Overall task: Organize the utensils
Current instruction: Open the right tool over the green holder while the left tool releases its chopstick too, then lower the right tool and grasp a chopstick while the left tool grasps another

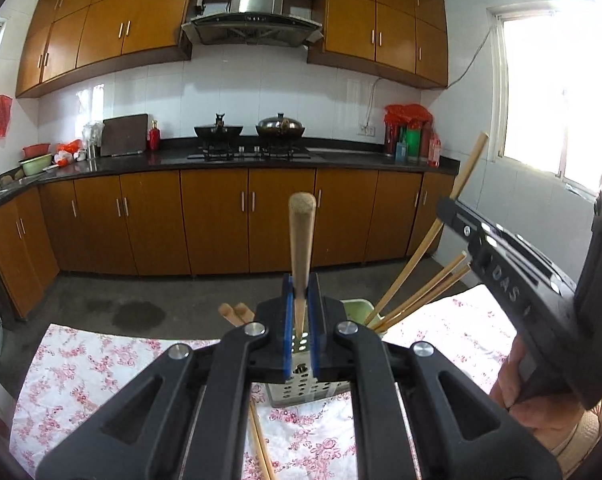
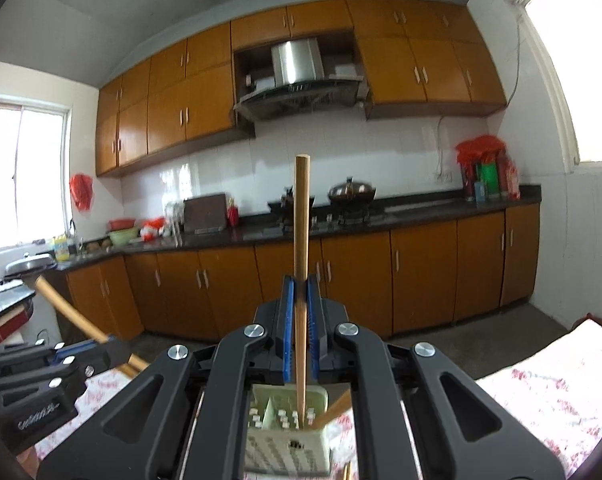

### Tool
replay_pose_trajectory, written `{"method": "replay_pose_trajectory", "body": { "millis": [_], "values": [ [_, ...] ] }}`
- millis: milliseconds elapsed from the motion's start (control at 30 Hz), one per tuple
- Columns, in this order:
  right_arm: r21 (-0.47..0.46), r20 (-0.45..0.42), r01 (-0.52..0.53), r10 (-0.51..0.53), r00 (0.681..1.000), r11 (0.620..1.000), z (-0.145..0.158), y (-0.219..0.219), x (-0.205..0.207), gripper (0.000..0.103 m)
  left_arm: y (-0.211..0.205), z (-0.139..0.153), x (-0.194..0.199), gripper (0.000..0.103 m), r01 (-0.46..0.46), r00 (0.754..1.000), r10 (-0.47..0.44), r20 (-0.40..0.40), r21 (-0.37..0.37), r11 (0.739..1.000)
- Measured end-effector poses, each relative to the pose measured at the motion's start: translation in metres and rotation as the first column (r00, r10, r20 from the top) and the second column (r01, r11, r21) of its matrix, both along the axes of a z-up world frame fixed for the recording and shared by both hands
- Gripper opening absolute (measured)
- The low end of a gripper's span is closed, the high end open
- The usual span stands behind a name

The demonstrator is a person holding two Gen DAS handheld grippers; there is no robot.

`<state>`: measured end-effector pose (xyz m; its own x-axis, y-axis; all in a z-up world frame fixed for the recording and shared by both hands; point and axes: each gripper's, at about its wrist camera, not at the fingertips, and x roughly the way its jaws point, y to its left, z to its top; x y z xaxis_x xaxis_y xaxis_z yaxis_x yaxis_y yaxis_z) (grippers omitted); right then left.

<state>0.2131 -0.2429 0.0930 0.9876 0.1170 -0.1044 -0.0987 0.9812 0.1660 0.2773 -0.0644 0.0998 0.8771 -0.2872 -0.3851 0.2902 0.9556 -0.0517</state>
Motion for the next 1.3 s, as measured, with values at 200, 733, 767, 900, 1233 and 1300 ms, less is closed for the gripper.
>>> {"method": "replay_pose_trajectory", "body": {
  "millis": [200, 733, 767, 900, 1233, 1300],
  "values": [
    [0.017, -0.023, -0.010, 0.010, 1.000, 1.000, 0.004, -0.008, -0.016, 0.038, 0.005, -0.001, -0.002, 0.015, -0.009, 1.000, 0.009, -0.002, -0.021, 1.000],
    [-0.009, -0.399, -0.024, 0.018, 0.917, 1.000, -0.070, -0.036, -0.058, 0.032, 0.065, -0.033, -0.086, 0.025, -0.110, 0.993, 0.109, -0.037, -0.016, 0.994],
    [0.003, -0.495, -0.047, 0.042, 0.868, 0.999, -0.097, -0.034, -0.051, 0.025, 0.069, -0.052, -0.082, 0.025, -0.116, 0.989, 0.117, -0.088, 0.013, 0.993],
    [0.055, -0.668, -0.104, 0.114, 0.735, 0.993, -0.161, -0.021, -0.044, 0.014, 0.076, -0.116, -0.075, 0.024, -0.126, 0.955, 0.141, -0.261, 0.072, 0.989],
    [0.033, -0.716, -0.125, 0.111, 0.690, 0.992, -0.188, -0.003, -0.042, 0.009, 0.069, -0.185, -0.074, 0.023, -0.083, 0.888, 0.091, -0.450, 0.038, 0.996],
    [-0.005, -0.712, -0.115, 0.077, 0.698, 0.993, -0.188, -0.005, -0.042, 0.008, 0.064, -0.187, -0.074, 0.021, -0.069, 0.884, 0.078, -0.461, 0.036, 0.997]
  ]
}}
